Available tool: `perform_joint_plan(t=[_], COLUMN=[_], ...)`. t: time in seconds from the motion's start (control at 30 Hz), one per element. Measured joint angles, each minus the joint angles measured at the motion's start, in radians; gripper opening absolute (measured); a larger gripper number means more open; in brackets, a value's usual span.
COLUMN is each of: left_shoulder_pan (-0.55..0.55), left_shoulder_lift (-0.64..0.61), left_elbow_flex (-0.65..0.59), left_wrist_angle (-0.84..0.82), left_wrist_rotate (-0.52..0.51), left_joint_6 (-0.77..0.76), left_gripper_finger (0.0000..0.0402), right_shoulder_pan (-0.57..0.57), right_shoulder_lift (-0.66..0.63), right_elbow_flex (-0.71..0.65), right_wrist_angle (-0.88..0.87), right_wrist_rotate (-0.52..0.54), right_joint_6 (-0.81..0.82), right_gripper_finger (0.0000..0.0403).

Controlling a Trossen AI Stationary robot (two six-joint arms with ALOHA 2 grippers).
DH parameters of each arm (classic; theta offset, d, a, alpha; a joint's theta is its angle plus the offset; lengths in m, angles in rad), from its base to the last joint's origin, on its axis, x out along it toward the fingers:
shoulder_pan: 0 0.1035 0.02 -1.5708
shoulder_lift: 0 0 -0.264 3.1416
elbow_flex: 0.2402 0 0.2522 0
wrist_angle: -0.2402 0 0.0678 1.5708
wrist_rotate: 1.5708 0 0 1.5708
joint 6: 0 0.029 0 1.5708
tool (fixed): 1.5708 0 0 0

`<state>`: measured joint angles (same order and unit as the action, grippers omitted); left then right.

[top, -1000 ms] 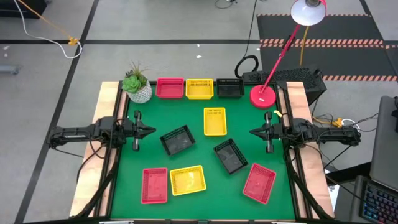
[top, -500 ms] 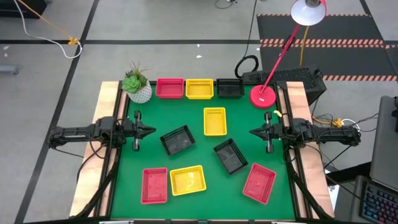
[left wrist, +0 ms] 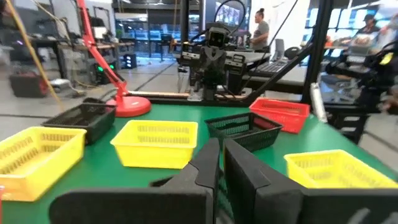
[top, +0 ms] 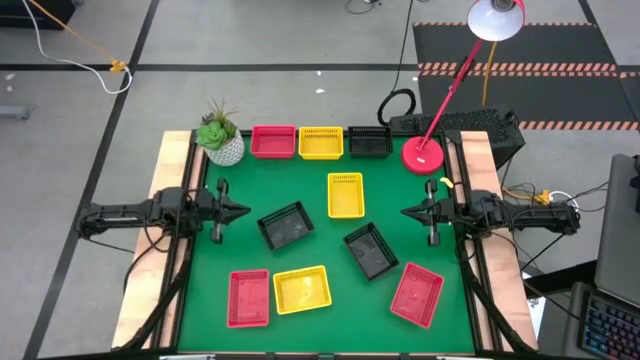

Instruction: Stack baskets by color

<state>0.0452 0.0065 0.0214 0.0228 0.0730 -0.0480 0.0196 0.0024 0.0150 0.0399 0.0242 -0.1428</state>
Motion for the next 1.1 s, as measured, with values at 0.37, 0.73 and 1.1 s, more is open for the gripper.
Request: perform_joint_plan(t=[0.37,0.73,1.1], left_shoulder_pan=[-0.001,-0.001,-0.001], left_shoulder_lift=[0.120,0.336,0.502], left_elbow_flex=[0.214,0.569,0.883], left_wrist_angle=[-0.098,-0.288,-0.476], left_wrist_rotate=[0.051,0.053,0.005], left_joint_6=[-0.032,-0.006,0.093], left_gripper_finger=[0.0026,0.0026,0.0026], right_shoulder_pan=[0.000,0.000,0.000], right_shoulder_lift=[0.000,0.000,0.000], right_elbow_flex=[0.000,0.000,0.000], right_wrist_angle=[0.000,0.000,0.000], right_wrist_rotate=[0.000,0.000,0.000], right_joint_6=[0.000,0.000,0.000], right_gripper_finger=[0.0000,0.0000,0.0000])
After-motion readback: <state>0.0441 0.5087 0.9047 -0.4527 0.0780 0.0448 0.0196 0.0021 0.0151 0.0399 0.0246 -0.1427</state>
